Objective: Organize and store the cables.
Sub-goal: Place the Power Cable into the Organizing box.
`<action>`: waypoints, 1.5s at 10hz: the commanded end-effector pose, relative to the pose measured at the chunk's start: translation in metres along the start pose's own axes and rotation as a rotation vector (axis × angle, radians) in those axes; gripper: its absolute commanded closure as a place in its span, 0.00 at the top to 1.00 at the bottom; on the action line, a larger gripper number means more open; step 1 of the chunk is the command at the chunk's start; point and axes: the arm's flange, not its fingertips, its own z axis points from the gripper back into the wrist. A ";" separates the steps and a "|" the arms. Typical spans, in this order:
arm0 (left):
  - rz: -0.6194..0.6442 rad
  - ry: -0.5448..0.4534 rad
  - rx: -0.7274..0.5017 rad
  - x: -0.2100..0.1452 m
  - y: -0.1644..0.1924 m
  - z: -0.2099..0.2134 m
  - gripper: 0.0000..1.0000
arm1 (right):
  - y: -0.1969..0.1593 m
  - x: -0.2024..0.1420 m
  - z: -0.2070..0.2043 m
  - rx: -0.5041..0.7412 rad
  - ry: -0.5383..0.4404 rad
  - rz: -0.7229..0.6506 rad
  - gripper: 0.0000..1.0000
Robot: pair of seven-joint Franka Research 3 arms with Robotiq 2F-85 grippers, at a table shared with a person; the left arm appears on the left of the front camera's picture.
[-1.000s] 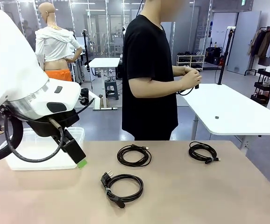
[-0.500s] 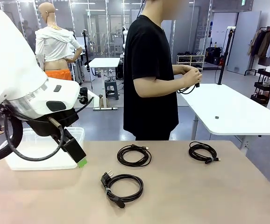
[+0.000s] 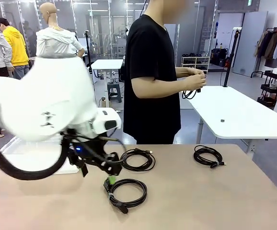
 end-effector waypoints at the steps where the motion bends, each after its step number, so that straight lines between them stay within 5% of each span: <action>1: 0.206 0.006 0.079 0.034 -0.022 -0.018 1.00 | 0.000 0.002 0.001 0.008 -0.014 -0.006 1.00; 6: 0.269 -0.009 0.117 0.055 -0.025 -0.044 1.00 | 0.000 0.002 0.001 0.008 -0.014 -0.006 1.00; 12: 0.683 0.065 0.148 0.076 0.008 -0.110 1.00 | 0.000 0.002 0.001 0.008 -0.014 -0.006 1.00; 15: 0.762 0.096 0.102 0.085 0.013 -0.140 1.00 | 0.000 0.002 0.001 0.008 -0.014 -0.006 1.00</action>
